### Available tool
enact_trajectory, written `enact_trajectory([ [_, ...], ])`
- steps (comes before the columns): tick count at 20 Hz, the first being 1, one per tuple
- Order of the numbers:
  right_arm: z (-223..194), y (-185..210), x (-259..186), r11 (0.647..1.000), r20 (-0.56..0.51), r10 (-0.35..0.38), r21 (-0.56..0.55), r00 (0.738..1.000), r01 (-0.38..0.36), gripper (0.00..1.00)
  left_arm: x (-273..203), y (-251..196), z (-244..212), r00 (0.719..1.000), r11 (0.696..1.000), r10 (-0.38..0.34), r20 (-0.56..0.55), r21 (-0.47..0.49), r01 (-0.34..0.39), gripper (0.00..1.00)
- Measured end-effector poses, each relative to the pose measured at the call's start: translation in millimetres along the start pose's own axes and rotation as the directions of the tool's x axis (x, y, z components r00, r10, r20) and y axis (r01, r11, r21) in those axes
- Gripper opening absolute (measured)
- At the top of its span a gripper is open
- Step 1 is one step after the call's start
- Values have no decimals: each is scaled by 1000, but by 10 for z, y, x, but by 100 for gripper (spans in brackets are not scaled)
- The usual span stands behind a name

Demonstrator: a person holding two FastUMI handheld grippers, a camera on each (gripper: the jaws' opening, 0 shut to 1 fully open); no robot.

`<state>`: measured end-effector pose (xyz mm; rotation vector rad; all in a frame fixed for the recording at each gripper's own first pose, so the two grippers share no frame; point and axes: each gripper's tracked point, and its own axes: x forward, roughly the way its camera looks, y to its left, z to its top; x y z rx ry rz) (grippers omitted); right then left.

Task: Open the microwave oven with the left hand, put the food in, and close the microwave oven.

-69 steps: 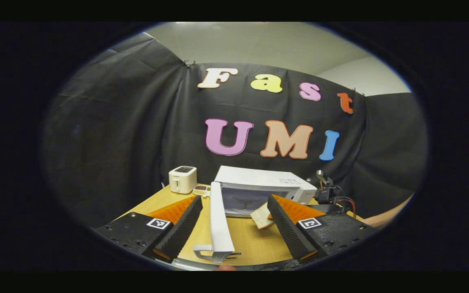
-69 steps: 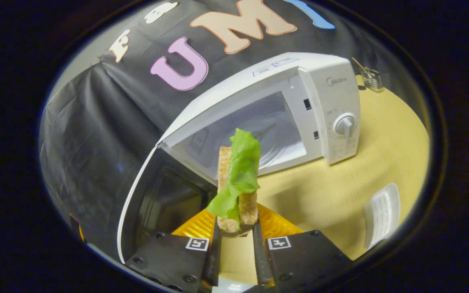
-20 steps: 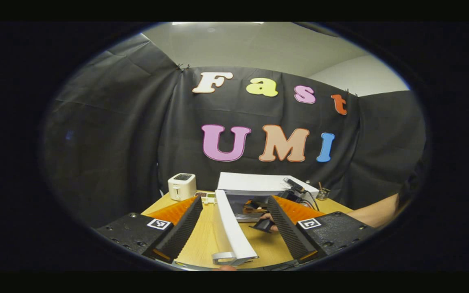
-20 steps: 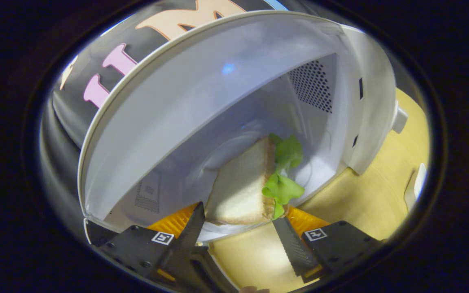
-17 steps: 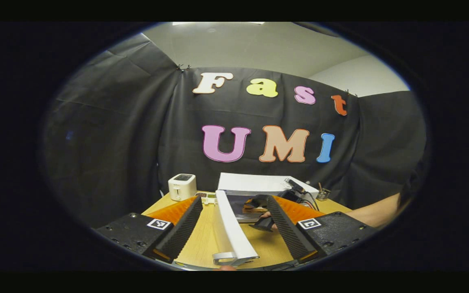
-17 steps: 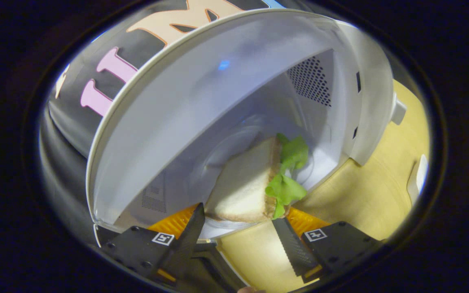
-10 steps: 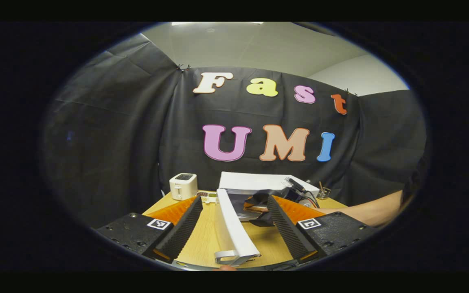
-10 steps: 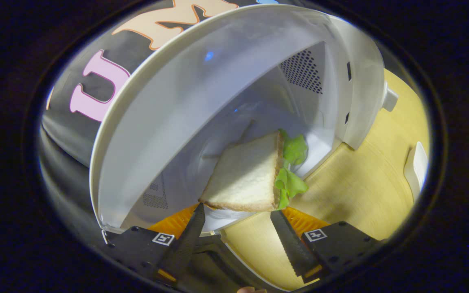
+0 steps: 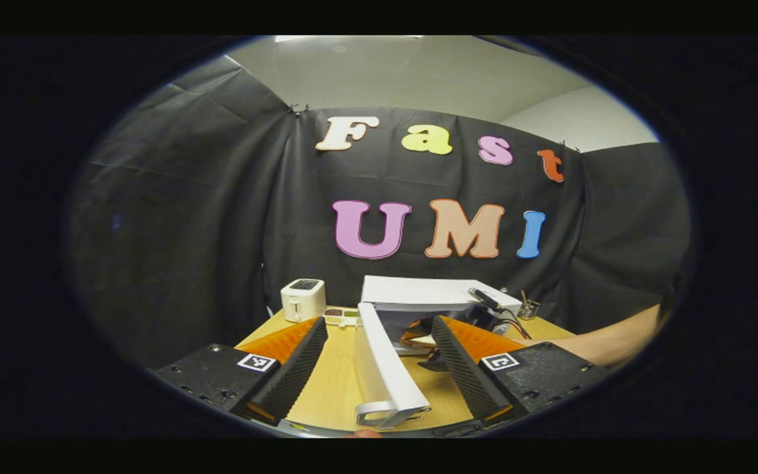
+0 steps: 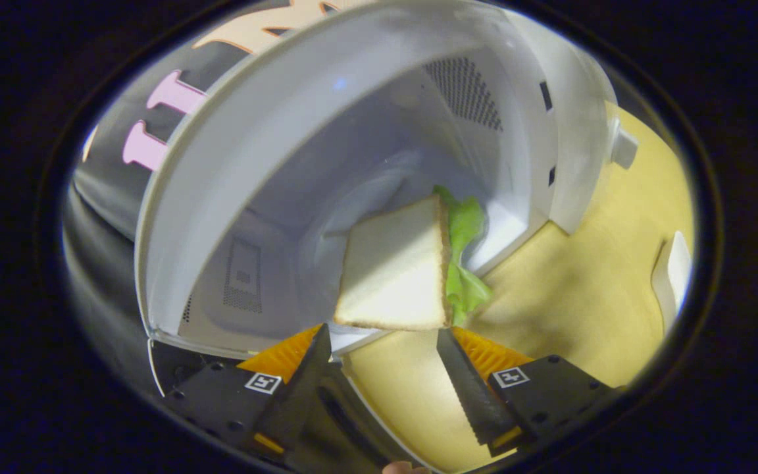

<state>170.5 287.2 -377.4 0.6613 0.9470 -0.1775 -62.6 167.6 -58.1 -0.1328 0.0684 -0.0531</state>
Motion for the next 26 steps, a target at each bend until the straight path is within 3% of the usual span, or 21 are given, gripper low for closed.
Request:
enact_trajectory([
  [4,130,-48,-37,998,63,25,-61,998,-21,92,-19,42,-6,1000,1000,9,-1,17,-9,96],
  [5,140,-71,-58,997,67,28,-80,997,-23,100,-27,46,-23,1000,1000,12,-3,18,-12,96],
  [8,93,-214,-83,990,46,-1,-138,999,8,100,-38,53,-27,1000,1000,17,-10,19,-17,96],
  [13,29,-206,-158,983,35,15,-182,999,-8,100,-62,25,-54,1000,1000,22,-16,23,-21,96],
  [18,169,-118,-452,967,103,103,-244,989,-76,99,-88,105,-58,999,998,40,-17,51,-40,96],
  [22,585,-6,-1013,920,230,252,-359,940,-158,99,-120,241,-158,997,992,64,-47,108,-59,96],
  [26,1069,-97,-1607,821,349,374,-556,859,-132,100,-138,311,-404,991,991,79,-112,114,-66,91],
])
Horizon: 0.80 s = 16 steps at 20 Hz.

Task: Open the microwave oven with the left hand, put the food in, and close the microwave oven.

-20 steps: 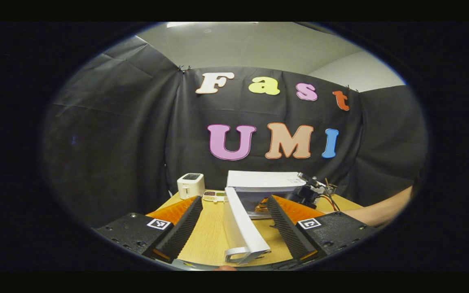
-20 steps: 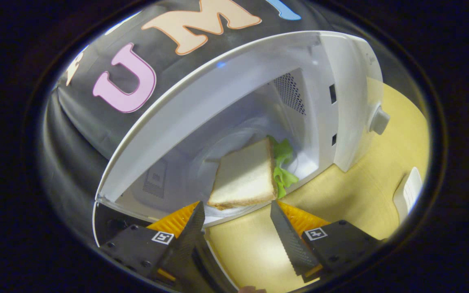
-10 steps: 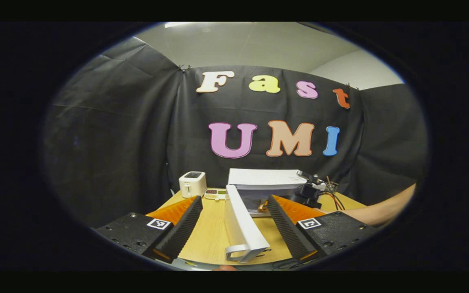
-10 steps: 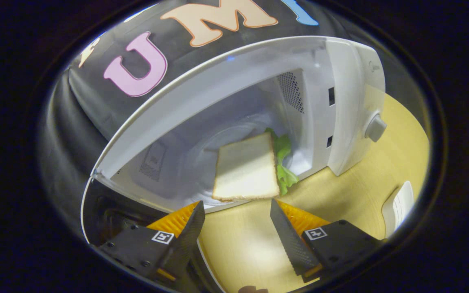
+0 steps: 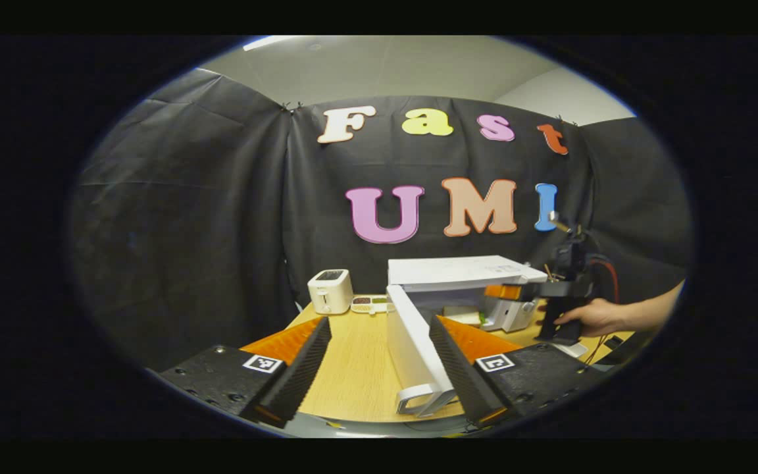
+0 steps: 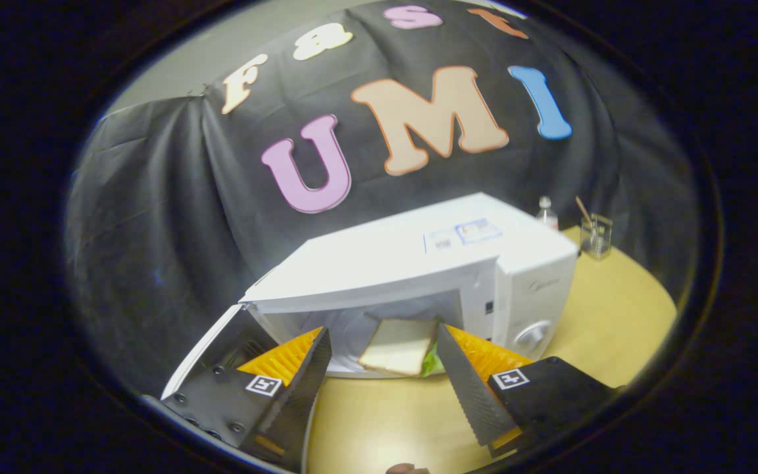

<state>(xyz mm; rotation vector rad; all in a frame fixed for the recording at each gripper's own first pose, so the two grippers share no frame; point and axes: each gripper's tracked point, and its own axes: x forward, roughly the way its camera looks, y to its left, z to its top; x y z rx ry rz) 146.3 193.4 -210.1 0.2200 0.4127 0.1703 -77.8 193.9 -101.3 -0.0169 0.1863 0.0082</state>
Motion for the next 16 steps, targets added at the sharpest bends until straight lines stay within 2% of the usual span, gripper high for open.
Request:
enact_trajectory([
  [1,159,-94,-118,999,40,6,-48,999,-5,100,-8,-2,-104,1000,1000,0,-29,4,0,76],
  [4,552,-359,-470,984,140,9,-176,990,16,100,15,137,-317,996,995,62,-71,85,-56,30],
  [6,777,-505,-672,968,196,12,-247,980,38,99,59,83,-561,992,995,48,-119,90,-37,0],
  [9,1080,-728,-996,946,261,10,-314,965,75,99,109,-8,-970,977,995,29,-212,99,-8,0],
  [11,1249,-848,-1151,939,300,12,-331,954,93,99,102,60,-1219,956,986,78,-284,164,-32,0],
  [12,1328,-921,-1214,937,316,3,-333,949,108,92,110,43,-1276,951,982,88,-298,187,-33,0],
  [13,1390,-1030,-1359,938,327,0,-327,945,113,94,109,13,-1266,949,977,102,-299,208,-40,0],
  [16,1453,-1271,-1640,943,346,-26,-304,938,138,96,153,-130,-1360,943,985,84,-321,173,-29,1],
])
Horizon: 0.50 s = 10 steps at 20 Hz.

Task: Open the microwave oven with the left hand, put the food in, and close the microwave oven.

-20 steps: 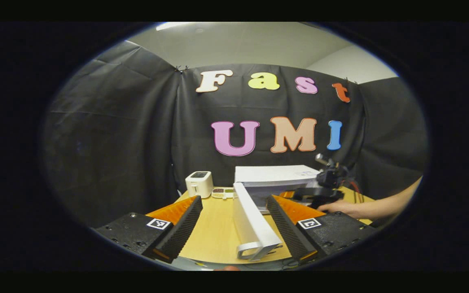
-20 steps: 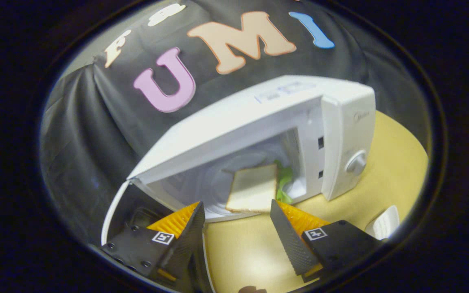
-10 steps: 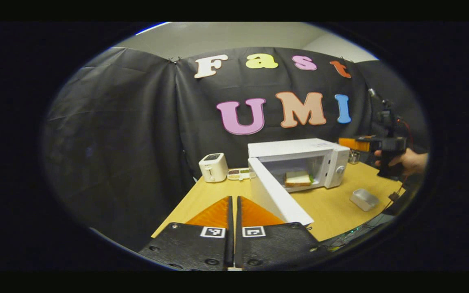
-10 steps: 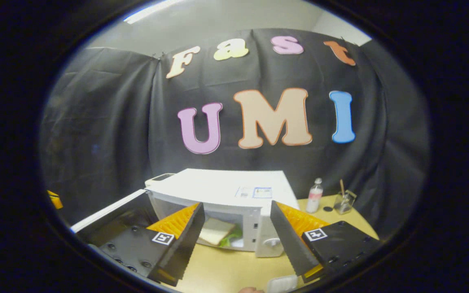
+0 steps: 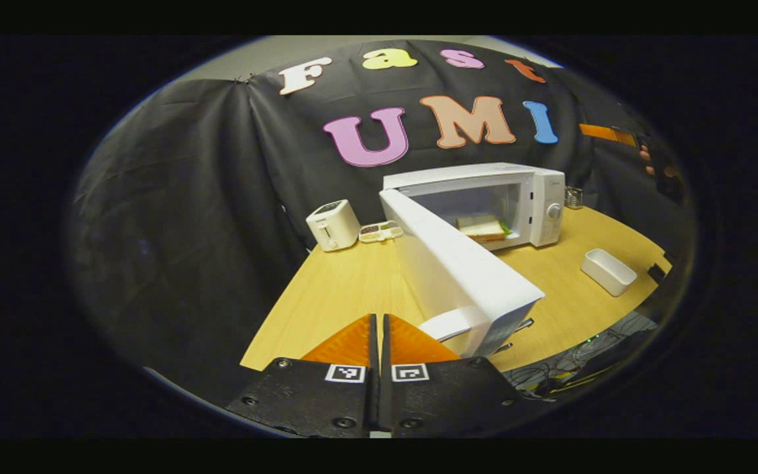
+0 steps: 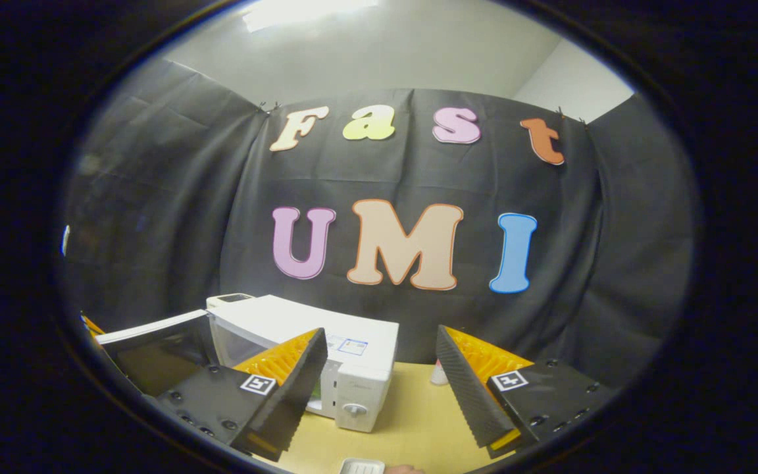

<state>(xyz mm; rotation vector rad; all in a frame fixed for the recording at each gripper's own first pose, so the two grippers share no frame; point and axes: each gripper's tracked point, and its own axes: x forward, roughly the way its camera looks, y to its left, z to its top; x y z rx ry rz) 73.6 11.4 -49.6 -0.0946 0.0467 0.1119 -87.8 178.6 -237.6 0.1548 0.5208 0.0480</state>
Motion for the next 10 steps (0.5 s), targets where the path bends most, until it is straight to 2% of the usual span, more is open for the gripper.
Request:
enact_trajectory([
  [4,55,-240,-33,999,20,-33,-2,999,33,96,43,-188,-11,1000,1000,-8,-20,1,8,1],
  [10,25,-461,-58,998,17,-58,9,998,58,96,115,-672,47,996,995,-89,-28,32,90,1],
])
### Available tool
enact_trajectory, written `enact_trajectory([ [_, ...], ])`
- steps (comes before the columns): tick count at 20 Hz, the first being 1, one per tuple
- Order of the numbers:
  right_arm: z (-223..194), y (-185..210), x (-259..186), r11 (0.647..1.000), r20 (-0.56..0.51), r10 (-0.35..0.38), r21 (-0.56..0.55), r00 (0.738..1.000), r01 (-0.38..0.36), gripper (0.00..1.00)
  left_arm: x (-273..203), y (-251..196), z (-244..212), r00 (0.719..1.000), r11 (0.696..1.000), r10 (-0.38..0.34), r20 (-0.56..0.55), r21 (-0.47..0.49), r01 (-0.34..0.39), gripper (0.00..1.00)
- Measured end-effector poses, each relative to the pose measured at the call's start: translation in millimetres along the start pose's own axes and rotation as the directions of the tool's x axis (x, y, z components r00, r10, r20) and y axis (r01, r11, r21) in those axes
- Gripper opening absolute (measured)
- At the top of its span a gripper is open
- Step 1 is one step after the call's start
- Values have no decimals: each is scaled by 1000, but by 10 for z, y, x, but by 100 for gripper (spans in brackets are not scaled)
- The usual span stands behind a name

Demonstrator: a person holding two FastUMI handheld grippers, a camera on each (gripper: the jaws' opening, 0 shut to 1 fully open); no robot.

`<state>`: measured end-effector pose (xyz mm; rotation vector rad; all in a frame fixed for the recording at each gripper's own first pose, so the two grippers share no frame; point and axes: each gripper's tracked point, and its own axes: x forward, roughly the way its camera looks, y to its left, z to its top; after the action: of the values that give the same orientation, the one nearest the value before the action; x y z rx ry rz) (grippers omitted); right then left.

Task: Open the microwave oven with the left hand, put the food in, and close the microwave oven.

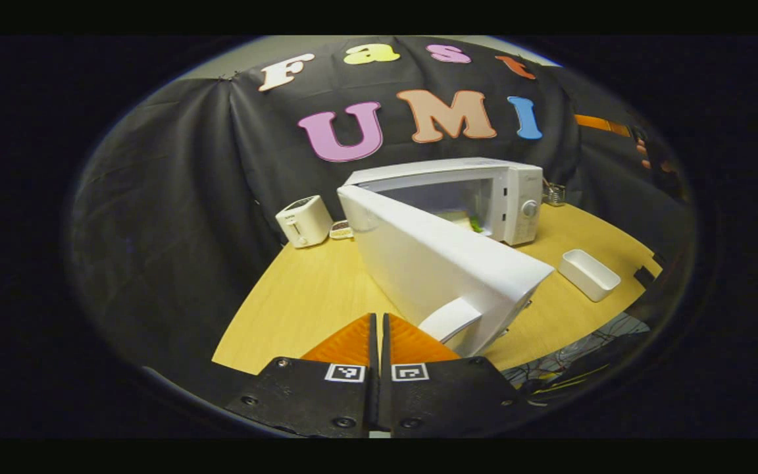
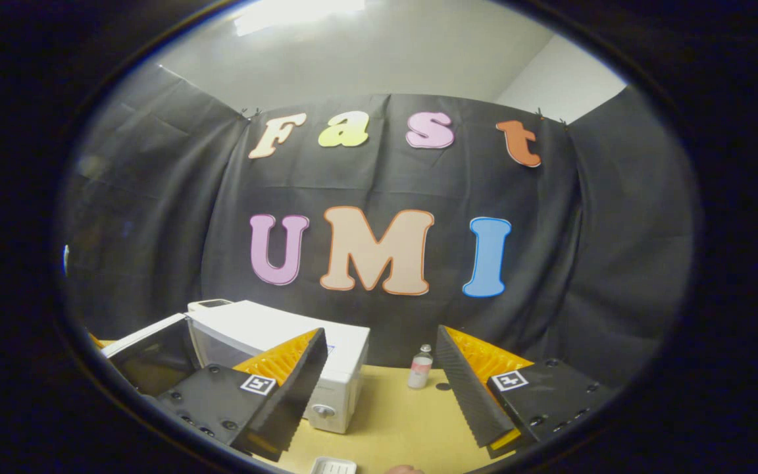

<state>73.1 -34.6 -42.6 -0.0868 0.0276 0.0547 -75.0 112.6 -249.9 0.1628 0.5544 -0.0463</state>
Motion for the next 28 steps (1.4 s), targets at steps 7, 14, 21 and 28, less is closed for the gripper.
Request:
enact_trajectory([
  [7,-1,-173,-57,1000,-8,-14,8,1000,14,96,151,-454,107,996,996,-87,0,31,87,0],
  [14,-61,-360,-175,999,-23,-43,-4,999,43,96,394,-885,304,984,981,-177,11,83,176,1],
  [21,-150,-632,-296,997,-49,-78,-20,996,78,97,545,-1185,476,971,961,-239,20,151,234,0],
  [28,-222,-898,-424,993,-79,-114,12,990,115,96,768,-1315,609,971,966,-239,17,107,236,0],
])
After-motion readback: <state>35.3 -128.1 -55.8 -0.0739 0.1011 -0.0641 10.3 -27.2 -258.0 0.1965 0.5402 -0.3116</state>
